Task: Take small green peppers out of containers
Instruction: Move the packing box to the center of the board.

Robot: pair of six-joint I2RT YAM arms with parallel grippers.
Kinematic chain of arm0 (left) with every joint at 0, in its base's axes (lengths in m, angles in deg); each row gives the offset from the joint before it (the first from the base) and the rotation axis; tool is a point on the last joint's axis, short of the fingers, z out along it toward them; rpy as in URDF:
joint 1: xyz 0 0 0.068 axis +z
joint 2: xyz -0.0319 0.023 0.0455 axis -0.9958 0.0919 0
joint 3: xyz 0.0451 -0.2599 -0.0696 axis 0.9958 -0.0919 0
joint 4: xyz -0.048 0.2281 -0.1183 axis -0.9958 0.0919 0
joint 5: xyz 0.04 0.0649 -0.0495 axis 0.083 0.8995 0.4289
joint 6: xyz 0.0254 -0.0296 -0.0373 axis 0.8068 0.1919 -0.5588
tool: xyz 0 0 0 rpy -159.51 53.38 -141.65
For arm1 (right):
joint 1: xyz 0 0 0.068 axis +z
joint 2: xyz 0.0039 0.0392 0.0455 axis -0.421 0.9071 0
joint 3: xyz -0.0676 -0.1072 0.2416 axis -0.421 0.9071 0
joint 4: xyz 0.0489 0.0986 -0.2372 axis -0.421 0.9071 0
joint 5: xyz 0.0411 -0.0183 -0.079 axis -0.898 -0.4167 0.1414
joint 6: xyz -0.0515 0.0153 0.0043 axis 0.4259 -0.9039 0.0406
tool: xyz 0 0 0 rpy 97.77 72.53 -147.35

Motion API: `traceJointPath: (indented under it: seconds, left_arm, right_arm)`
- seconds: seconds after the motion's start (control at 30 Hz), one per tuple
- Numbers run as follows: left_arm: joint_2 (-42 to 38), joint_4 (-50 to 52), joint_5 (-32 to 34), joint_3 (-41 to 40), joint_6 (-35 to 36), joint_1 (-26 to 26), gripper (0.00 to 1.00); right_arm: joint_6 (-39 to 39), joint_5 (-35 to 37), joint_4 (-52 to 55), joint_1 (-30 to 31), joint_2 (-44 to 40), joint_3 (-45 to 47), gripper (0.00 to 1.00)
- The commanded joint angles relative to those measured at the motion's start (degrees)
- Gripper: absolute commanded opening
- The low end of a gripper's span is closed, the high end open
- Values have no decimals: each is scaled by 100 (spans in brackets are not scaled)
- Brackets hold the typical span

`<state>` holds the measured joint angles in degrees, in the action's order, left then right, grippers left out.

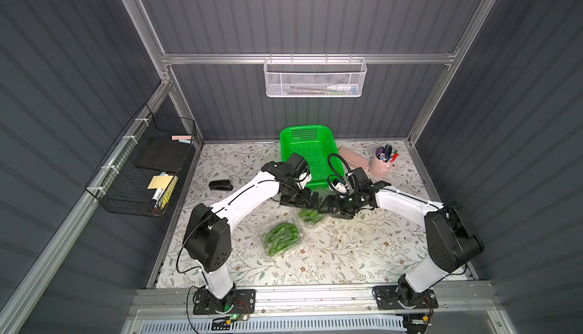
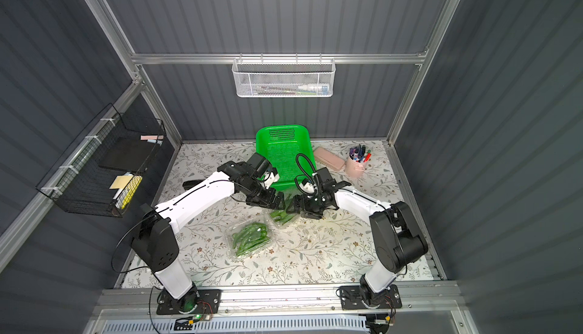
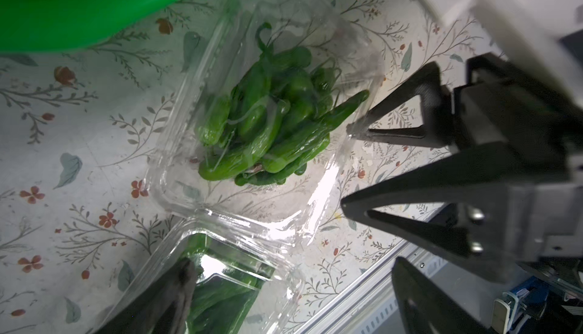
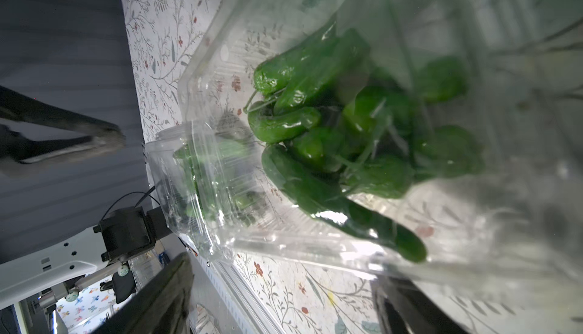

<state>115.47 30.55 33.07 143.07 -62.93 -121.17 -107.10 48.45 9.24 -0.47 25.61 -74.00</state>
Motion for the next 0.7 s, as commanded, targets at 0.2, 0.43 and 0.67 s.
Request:
traceJointPath:
  seconds: [0.2,0.43,0.67]
  left_arm:
    - [314,205,267,-89,-280,41,99]
    - [985,249,372,317,-170,63,99]
    - [1488,131,333,908,-60,129,99]
  right_arm:
    - [-517,995,41,-712,-1191,614,88]
    - [-668,776,-289,-966,-520,204,88]
    - [-627,404,-537,-966,-169,128,87]
